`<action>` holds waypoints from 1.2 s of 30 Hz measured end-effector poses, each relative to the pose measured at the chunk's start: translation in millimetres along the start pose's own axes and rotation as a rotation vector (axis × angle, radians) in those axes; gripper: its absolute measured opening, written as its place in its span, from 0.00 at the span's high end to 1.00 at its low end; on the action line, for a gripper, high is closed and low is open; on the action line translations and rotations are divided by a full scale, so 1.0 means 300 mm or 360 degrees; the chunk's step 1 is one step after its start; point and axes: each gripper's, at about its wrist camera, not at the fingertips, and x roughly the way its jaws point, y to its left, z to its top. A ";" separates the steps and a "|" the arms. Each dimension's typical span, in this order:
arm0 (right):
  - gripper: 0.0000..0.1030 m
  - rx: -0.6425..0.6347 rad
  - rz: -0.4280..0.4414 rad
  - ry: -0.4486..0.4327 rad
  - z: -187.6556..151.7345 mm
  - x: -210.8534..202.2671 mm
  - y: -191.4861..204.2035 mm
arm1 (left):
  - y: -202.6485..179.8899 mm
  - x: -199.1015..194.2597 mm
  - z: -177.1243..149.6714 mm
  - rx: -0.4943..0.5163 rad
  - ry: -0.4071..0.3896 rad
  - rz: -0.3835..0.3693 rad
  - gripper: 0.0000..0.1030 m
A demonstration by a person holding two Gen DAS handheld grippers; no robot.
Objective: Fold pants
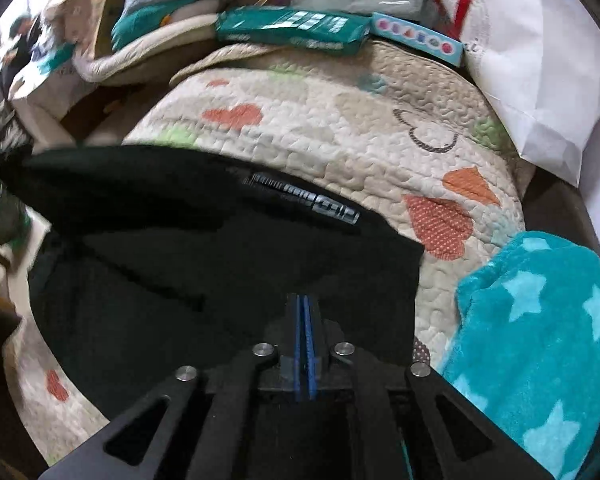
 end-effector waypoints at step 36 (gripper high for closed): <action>0.94 -0.0283 0.0229 0.0101 0.259 0.312 0.027 | 0.094 0.091 -0.028 -0.0154 -0.0009 0.0083 0.92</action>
